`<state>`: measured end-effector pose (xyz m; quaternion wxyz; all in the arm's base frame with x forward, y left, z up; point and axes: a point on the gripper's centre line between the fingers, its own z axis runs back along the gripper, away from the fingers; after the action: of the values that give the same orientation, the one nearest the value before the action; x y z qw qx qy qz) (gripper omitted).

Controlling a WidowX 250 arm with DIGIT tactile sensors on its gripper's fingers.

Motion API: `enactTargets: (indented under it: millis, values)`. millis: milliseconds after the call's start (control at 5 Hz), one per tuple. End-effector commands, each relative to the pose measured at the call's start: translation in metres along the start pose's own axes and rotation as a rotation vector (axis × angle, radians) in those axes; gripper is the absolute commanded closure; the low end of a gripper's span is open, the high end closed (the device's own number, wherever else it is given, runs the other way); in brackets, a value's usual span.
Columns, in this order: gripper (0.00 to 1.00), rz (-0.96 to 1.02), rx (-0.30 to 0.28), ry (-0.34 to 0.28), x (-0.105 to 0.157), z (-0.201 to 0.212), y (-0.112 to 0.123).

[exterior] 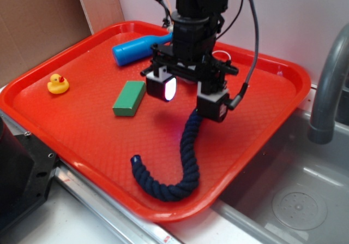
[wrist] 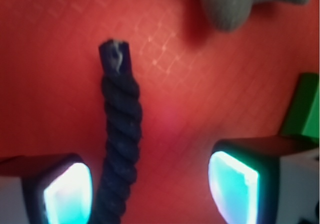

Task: Grab the blue rope.

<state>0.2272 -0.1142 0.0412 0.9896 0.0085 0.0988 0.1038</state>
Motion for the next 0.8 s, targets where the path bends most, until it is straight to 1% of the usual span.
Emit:
enactTargets:
  millis: [0,400,600]
  values:
    - [1.00,0.000,-0.020,-0.055,0.007,-0.003,-0.002]
    - [1.00,0.004,-0.005,-0.049,0.014,-0.021,-0.007]
    - [1.00,0.017,-0.017,-0.046,0.012,-0.023,-0.005]
